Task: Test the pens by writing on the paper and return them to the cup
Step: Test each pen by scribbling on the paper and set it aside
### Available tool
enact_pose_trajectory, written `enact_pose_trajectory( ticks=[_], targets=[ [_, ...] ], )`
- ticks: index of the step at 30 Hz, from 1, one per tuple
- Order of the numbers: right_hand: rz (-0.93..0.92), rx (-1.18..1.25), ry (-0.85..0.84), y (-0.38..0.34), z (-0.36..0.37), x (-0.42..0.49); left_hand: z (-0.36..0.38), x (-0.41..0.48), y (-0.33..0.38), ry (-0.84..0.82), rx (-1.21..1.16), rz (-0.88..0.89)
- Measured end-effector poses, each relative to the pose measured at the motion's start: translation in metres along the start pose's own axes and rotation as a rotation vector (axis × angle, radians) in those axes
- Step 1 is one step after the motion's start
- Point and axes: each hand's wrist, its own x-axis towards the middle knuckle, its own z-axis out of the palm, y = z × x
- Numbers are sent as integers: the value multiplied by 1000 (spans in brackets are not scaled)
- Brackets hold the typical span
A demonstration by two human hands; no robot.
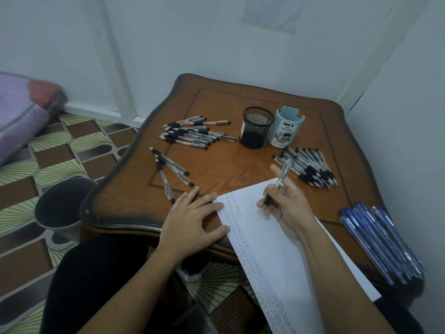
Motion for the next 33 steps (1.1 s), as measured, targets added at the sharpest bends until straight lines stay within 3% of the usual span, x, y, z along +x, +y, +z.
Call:
enact_pose_trajectory(
  ticks=[8, 14, 18, 22, 28, 33],
  targets=[
    [-6, -53, 38, -7, -3, 4, 1, 0, -1, 9, -2, 5],
    [-179, -933, 290, -35, -28, 32, 3, 0, -3, 10, -13, 12],
    [-209, -1245, 502, -69, -44, 53, 4, 0, -4, 43, -22, 5],
    [-90, -1318, 620, -88, -61, 71, 6, 1, -5, 67, -12, 5],
    [122, -1357, 486, -83, -82, 80, 9, 1, -7, 92, -15, 6],
    [89, -1328, 498, -79, -85, 82, 10, 1, -8, 99, -39, -6]
  ],
)
